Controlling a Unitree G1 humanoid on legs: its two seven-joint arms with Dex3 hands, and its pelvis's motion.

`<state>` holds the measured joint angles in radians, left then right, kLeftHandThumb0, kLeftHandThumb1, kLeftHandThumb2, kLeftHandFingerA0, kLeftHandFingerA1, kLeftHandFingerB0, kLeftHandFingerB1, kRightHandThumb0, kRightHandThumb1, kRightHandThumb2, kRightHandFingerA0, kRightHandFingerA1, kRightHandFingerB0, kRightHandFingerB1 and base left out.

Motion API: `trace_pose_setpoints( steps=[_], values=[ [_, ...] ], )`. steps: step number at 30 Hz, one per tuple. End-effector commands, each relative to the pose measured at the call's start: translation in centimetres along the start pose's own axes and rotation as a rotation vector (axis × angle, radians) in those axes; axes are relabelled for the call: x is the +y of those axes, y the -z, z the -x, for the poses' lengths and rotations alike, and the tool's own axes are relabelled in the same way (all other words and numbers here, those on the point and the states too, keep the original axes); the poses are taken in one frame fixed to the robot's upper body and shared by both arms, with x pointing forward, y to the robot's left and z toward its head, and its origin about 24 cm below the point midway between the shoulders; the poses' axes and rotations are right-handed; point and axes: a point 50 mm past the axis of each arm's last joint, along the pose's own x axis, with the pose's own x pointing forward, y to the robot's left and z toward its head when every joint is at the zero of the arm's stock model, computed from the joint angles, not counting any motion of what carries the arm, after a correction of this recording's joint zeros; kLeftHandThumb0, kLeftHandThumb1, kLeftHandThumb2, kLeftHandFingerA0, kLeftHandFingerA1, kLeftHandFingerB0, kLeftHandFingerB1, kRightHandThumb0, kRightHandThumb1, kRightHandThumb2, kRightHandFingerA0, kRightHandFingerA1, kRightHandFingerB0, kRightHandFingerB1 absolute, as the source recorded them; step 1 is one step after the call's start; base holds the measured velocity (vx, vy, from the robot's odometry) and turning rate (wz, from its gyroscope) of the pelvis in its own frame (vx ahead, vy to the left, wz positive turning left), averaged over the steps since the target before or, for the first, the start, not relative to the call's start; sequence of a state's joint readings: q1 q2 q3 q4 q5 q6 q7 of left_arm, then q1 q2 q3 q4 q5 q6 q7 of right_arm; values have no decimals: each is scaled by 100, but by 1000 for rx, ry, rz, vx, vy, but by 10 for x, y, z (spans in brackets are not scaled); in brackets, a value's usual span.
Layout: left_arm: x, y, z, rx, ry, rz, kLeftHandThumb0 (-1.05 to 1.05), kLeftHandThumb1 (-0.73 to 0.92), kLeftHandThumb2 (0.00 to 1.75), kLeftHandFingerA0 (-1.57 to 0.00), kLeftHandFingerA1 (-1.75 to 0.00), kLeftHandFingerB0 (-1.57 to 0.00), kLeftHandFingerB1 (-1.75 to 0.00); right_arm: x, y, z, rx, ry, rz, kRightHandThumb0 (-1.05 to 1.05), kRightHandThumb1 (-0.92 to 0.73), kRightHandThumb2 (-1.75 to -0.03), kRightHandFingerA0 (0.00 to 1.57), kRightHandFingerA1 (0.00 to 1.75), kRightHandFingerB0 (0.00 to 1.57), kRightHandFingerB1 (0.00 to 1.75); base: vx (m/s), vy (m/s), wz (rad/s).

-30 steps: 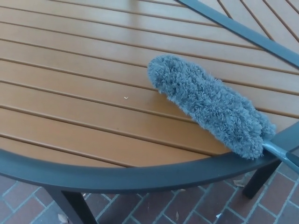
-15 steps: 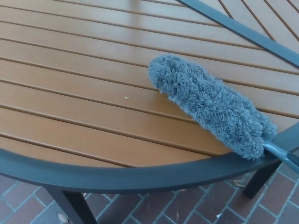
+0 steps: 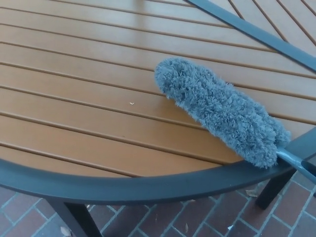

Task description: The robot walks towards a desk kept outside and uses its right hand to up pick up the grey duster kept on it and uses it to clean the table by swiping it twice

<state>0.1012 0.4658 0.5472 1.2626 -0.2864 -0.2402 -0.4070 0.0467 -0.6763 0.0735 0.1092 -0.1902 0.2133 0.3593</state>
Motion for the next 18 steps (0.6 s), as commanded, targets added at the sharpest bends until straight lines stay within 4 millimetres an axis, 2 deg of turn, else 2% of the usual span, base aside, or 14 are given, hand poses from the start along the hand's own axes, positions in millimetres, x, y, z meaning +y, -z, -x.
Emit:
trace_pose_setpoints(
  steps=[1,3,9,14,15,18],
  values=[
    [1,-4,1,-41,-1,-2,-58,35,70,-37,-47,-32,-42,-6,10,-6,124,7,19,-102,-70,-62,0,0,0,0,0,0,0],
    [-1,-4,-1,-43,-3,-9,-58,35,70,-37,-47,-33,-42,-7,17,-12,152,24,1,-102,-67,-61,0,0,0,0,0,0,0],
    [-4,-3,-2,-42,19,37,-56,34,69,-36,-46,-32,-41,-4,19,-19,180,46,39,-102,-67,-60,0,0,0,0,0,0,0],
    [-6,-4,-2,-49,12,-6,-58,35,70,-37,-47,-33,-42,1,15,-25,204,48,78,-99,-66,-60,0,0,0,0,0,0,0],
    [-6,-4,-2,-48,15,-7,-58,35,70,-37,-46,-33,-42,3,12,-28,204,53,82,-91,-59,-71,0,0,0,0,0,0,0],
    [-8,-4,-3,-46,19,-9,-58,35,70,-37,-46,-33,-42,6,8,-32,206,62,89,-91,-59,-71,0,0,0,0,0,0,0]
  ],
)
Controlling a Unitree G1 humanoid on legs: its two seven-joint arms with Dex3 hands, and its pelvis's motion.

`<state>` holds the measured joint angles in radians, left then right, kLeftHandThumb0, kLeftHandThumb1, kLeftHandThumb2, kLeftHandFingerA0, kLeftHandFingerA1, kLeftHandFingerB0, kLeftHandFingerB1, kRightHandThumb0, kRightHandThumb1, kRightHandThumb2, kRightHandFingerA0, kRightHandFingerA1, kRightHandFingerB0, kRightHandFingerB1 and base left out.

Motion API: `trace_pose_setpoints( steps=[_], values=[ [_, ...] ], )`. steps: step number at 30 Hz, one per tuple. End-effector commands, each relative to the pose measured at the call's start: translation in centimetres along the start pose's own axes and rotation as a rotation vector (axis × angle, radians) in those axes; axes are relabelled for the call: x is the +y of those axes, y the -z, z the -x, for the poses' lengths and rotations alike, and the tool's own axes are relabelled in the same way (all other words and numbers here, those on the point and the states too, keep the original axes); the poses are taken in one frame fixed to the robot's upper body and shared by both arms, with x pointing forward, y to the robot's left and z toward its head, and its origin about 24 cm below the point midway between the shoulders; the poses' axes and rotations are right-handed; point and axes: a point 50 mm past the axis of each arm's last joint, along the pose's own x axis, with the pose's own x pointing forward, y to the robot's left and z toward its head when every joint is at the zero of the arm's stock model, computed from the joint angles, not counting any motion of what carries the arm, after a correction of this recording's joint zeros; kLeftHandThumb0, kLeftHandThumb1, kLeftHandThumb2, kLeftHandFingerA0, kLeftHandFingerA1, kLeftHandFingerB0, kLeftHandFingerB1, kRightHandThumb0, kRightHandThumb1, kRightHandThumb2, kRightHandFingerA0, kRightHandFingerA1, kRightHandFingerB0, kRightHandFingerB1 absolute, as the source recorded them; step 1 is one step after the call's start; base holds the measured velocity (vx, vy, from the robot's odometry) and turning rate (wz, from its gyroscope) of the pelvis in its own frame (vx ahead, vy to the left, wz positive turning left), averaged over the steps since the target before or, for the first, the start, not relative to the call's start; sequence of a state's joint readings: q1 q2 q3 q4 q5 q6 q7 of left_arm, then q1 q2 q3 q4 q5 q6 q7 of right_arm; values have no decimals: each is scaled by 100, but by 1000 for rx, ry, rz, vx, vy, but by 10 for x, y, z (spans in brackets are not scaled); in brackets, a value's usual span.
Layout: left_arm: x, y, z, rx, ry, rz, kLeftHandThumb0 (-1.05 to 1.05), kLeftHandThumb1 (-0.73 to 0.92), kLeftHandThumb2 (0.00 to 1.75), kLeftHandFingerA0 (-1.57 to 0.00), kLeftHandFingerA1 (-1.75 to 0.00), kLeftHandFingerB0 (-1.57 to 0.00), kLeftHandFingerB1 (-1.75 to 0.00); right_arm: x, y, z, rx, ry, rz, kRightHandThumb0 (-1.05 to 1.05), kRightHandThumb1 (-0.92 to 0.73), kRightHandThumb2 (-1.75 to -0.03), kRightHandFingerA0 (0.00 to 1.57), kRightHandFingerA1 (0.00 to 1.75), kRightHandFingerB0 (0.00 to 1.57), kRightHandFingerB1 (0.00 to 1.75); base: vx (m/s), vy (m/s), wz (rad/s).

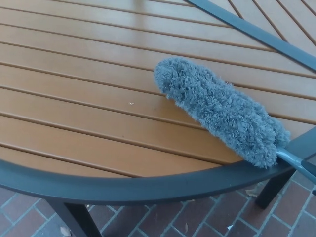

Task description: The robot walks towards a desk kept outside and uses its right hand to up pick up the grey duster kept on it and uses it to clean the table by swiping it twice

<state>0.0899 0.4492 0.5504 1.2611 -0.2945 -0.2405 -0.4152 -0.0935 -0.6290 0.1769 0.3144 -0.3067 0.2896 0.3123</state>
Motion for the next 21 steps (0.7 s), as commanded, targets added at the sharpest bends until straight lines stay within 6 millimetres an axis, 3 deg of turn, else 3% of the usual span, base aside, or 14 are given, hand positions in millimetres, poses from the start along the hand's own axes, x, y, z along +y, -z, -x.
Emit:
trace_pose_setpoints(
  steps=[1,9,10,14,15,18,19,21],
  values=[
    [-3,-6,-2,-41,4,-19,-53,35,69,-37,-47,-33,-42,4,-12,-8,31,45,48,-87,-54,-70,0,0,0,0,0,0,0],
    [-6,-5,-3,-42,26,21,-54,35,69,-35,-48,-32,-42,17,-37,-14,20,-8,140,-87,-51,-69,0,0,0,0,0,0,0],
    [-6,-4,-3,-42,20,6,-51,42,53,-41,-39,-38,-33,23,-40,-15,25,-12,160,-76,-51,-56,0,18,0,0,0,0,0],
    [-6,-4,-2,-43,12,-18,-51,42,53,-41,-39,-38,-33,32,-43,-15,36,-15,191,-76,-51,-56,0,18,0,0,0,0,0],
    [-6,-3,-2,-43,12,-23,-60,35,71,-38,-47,-33,-42,33,-47,-16,33,-10,206,-80,-46,-82,0,32,0,0,0,0,0],
    [-7,-1,-1,-43,11,-31,-60,35,71,-38,-47,-33,-42,35,-53,-18,31,-2,229,-80,-46,-82,0,32,0,0,0,0,0],
    [-7,0,-1,-41,12,-26,-57,36,70,-37,-47,-33,-42,35,-56,-18,32,18,258,-68,-41,-80,14,62,0,10,0,0,0],
    [-8,1,-1,-39,13,-18,-57,36,70,-37,-47,-33,-42,35,-62,-18,34,48,301,-68,-41,-80,14,62,0,10,0,0,0]
  ],
)
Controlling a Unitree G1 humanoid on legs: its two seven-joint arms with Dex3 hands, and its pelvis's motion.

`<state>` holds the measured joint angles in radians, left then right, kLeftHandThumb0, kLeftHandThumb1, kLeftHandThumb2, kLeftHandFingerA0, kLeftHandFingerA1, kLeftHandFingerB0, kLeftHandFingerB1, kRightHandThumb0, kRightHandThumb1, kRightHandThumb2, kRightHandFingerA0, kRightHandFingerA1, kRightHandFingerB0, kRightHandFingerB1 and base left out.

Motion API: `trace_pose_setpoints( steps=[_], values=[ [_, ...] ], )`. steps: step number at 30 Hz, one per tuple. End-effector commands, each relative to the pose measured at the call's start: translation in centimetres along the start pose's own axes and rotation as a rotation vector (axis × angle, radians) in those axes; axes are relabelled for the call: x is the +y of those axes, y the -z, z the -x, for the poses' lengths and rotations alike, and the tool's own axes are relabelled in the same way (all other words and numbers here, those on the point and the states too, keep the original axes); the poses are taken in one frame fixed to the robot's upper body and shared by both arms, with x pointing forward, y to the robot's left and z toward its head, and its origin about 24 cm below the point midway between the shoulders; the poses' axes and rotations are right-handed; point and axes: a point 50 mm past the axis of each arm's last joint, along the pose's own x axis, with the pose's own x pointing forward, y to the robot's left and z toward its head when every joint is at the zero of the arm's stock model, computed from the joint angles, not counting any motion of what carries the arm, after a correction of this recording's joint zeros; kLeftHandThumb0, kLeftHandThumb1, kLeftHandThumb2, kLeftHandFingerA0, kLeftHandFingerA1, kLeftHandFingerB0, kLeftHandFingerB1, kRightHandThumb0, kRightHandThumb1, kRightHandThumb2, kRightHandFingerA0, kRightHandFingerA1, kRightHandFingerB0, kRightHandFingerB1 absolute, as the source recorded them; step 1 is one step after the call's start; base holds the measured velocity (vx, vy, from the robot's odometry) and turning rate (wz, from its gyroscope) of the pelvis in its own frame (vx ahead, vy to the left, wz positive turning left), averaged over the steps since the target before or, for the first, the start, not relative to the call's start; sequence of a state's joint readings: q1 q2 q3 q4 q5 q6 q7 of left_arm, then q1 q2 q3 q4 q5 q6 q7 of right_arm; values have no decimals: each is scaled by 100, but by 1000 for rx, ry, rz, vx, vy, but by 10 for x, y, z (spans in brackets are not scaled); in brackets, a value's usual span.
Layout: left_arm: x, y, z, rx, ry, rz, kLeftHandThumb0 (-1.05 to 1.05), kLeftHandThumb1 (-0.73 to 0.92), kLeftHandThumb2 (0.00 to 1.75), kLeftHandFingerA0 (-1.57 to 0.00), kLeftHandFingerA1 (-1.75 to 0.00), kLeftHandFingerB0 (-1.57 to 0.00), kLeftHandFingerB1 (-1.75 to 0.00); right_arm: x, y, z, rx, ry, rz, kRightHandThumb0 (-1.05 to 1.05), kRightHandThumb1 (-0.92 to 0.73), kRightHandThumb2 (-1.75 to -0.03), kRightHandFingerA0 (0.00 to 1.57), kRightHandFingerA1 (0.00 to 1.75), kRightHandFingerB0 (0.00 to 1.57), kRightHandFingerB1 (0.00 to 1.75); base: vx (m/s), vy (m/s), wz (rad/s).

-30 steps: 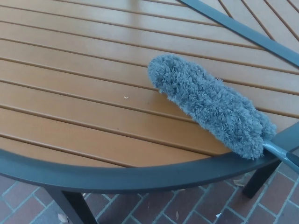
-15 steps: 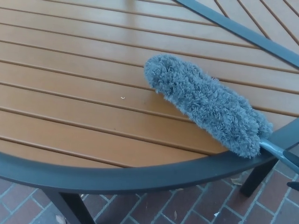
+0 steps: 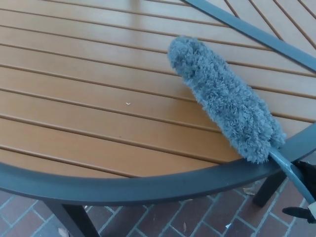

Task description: The robot walks towards a desk kept outside and uses its right hand to up pick up the grey duster kept on it and uses it to clean the table by swiping it twice

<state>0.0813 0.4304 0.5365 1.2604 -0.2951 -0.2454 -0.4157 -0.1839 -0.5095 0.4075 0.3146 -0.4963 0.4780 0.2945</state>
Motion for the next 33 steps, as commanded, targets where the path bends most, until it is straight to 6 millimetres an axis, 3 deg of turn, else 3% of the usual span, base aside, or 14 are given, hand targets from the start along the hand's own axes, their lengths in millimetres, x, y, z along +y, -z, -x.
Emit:
trace_pose_setpoints(
  steps=[1,2,3,7,8,14,15,16,17,25,26,30,31,33],
  values=[
    [0,-2,1,-41,-9,-21,-57,36,70,-37,-47,-33,-42,-13,-22,0,-13,114,101,-68,-41,-80,14,62,0,10,0,0,0],
    [0,-2,1,-41,-9,-22,-57,36,70,-37,-47,-33,-42,-13,-22,0,-11,114,102,-68,-41,-80,14,62,0,10,0,0,0],
    [0,-1,1,-41,-10,-25,-60,36,72,-38,-48,-31,-42,-11,-20,-2,-13,164,151,-21,-72,-62,80,140,16,40,0,0,0],
    [0,-1,2,-41,-11,-31,-60,36,72,-38,-48,-31,-42,-8,-17,-5,-24,236,225,-21,-72,-62,80,140,16,40,0,0,0],
    [-1,0,2,-39,-11,-63,-63,37,74,-40,-49,-33,-43,-2,-9,-9,1,311,303,-23,-70,-61,83,145,65,61,0,0,0],
    [-3,2,2,-29,-8,-74,-64,38,74,-39,-48,-31,-42,2,-7,-12,24,352,375,-24,-69,-61,88,135,65,64,0,0,0],
    [-4,3,1,-25,-5,-72,-64,39,75,-39,-48,-30,-42,0,-16,-12,18,386,380,-30,-51,-94,113,127,75,83,0,0,0],
    [-5,3,1,-24,-4,-72,-64,39,75,-39,-48,-30,-42,-1,-19,-12,16,396,381,-30,-51,-94,113,127,75,83,0,0,0],
    [-5,4,1,-20,-4,-80,-64,39,75,-39,-47,-31,-42,-2,-24,-13,12,418,375,-29,-73,-65,90,157,79,86,0,0,0],
    [-7,5,1,-23,7,-82,-66,39,76,-37,-47,-27,-41,-6,-31,-12,-22,484,338,-26,-69,-61,90,164,77,83,0,0,0],
    [-7,4,1,-22,7,-80,-67,39,75,-35,-46,-29,-42,-6,-32,-11,-51,517,313,-31,-83,-64,94,170,79,88,0,0,0],
    [-7,3,0,-20,7,-76,-67,39,75,-35,-46,-29,-42,-6,-32,-9,-94,569,272,-31,-83,-64,94,170,79,88,0,0,0],
    [-7,3,0,-19,9,-75,-69,38,76,-33,-46,-26,-41,-10,-33,-6,-96,554,217,-28,-82,-71,94,170,78,98,0,0,0],
    [-7,3,0,-17,7,-79,-69,39,77,-31,-46,-24,-41,-22,-36,1,-113,530,91,-25,-77,-75,95,172,74,91,0,0,0]
  ],
)
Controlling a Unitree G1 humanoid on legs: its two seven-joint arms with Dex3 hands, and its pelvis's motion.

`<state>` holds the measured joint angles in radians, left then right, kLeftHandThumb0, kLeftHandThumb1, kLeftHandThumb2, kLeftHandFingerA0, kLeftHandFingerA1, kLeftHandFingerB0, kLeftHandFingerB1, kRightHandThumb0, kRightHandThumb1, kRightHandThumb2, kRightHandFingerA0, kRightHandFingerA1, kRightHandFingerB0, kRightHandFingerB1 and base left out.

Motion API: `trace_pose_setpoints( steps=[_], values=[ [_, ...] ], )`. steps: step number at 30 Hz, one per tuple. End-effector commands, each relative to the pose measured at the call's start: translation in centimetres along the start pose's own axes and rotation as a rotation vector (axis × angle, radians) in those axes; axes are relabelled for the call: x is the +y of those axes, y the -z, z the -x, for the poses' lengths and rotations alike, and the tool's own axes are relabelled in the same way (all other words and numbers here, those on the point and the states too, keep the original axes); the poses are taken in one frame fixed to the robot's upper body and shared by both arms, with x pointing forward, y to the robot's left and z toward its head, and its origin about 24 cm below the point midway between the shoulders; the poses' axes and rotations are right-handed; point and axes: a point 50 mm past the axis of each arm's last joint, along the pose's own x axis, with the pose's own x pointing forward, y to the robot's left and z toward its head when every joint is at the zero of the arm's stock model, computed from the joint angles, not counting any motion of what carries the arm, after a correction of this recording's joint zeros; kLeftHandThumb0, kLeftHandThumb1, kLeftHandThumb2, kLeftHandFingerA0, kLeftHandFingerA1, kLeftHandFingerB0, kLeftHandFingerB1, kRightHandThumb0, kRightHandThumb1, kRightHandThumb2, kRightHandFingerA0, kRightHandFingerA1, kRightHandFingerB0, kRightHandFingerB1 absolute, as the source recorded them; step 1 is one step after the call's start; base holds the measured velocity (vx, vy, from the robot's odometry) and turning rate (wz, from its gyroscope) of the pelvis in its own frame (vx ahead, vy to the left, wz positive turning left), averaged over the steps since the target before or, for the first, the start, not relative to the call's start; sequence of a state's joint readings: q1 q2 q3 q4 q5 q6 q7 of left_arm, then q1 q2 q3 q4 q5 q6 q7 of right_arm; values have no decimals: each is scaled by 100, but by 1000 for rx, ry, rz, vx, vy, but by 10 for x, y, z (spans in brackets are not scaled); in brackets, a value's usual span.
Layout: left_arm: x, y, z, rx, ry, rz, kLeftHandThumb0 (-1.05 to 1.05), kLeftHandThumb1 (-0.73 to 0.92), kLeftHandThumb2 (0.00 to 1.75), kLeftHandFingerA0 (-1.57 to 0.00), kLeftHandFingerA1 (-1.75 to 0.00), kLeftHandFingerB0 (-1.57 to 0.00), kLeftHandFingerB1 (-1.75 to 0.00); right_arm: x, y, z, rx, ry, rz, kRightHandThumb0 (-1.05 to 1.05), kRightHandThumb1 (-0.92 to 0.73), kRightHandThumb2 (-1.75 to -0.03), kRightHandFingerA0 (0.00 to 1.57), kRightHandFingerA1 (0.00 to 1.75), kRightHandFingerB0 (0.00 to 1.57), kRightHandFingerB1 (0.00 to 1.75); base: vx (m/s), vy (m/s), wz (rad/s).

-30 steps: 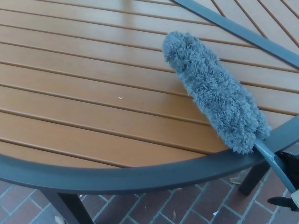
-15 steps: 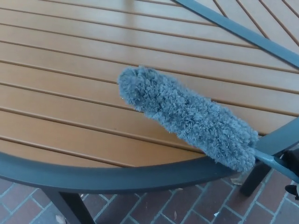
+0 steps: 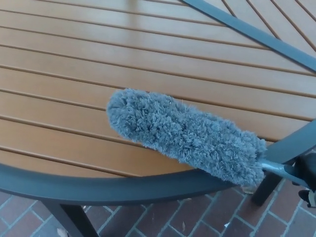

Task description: The robot walks towards a desk kept outside and uses its right hand to up pick up the grey duster kept on it and uses it to clean the table by swiping it twice

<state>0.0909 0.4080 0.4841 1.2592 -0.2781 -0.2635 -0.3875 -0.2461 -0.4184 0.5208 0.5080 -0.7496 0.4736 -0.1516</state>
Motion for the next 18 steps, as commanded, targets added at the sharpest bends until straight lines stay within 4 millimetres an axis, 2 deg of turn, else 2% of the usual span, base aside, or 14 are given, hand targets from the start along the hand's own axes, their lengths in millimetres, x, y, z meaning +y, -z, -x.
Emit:
trace_pose_setpoints(
  steps=[1,2,3,5,6,7,8,9,10,11,15,16,17,18],
  values=[
    [1,-7,0,-45,-10,-29,-67,40,76,-31,-46,-24,-41,-42,-11,1,-86,118,-251,-24,-80,-76,94,170,74,89,0,0,0],
    [1,-7,-1,-45,-10,-27,-67,40,76,-31,-46,-24,-41,-46,-10,1,-86,117,-265,-24,-80,-76,94,170,74,89,0,0,0],
    [1,-8,-1,-45,-11,-23,-67,39,76,-30,-46,-24,-41,-53,-8,1,-89,118,-284,-23,-81,-79,94,175,73,105,0,0,0],
    [1,-9,-1,-46,-12,-21,-67,39,76,-30,-46,-24,-41,-57,-7,2,-92,120,-293,-23,-81,-79,94,175,73,105,0,0,0],
    [1,-9,-1,-51,-10,-26,-66,40,76,-31,-47,-24,-41,-74,-1,3,-89,110,-309,-18,-79,-87,93,175,72,122,0,0,0],
    [1,-10,-1,-52,-9,-28,-66,40,76,-31,-47,-24,-41,-79,1,3,-89,107,-313,-18,-79,-87,93,175,72,122,0,0,0],
    [0,-10,-2,-52,-11,-27,-61,48,56,-37,-37,-32,-32,-87,4,4,-92,102,-329,-15,-75,-92,116,169,74,120,0,0,0],
    [0,-10,-2,-52,-11,-27,-61,48,56,-37,-37,-32,-32,-88,5,4,-94,101,-333,-15,-75,-92,116,169,74,120,0,0,0],
    [0,-10,-2,-51,-10,-20,-64,40,75,-32,-46,-24,-41,-99,10,6,-113,113,-332,-16,-69,-98,91,175,73,140,0,0,0],
    [-1,-10,-3,-50,-2,-9,-66,39,75,-32,-47,-23,-41,-117,19,11,-143,126,-327,-15,-62,-102,90,175,68,134,0,0,7],
    [-1,-12,-3,-61,6,-31,-67,40,76,-35,-48,-24,-42,-143,27,20,-172,124,-354,-15,-59,-100,85,175,68,124,0,0,8],
    [-1,-13,-3,-63,9,-21,-66,40,76,-34,-48,-24,-41,-154,31,23,-177,123,-389,-18,-57,-102,84,175,64,141,0,0,0],
    [-1,-13,-3,-63,10,-18,-66,40,76,-34,-48,-24,-41,-157,32,24,-179,123,-398,-18,-57,-102,84,175,64,141,0,0,0],
    [-1,-16,-4,-68,10,-21,-65,40,75,-34,-48,-24,-41,-173,36,27,-183,136,-397,-22,-61,-98,86,175,62,155,0,0,0]
  ],
)
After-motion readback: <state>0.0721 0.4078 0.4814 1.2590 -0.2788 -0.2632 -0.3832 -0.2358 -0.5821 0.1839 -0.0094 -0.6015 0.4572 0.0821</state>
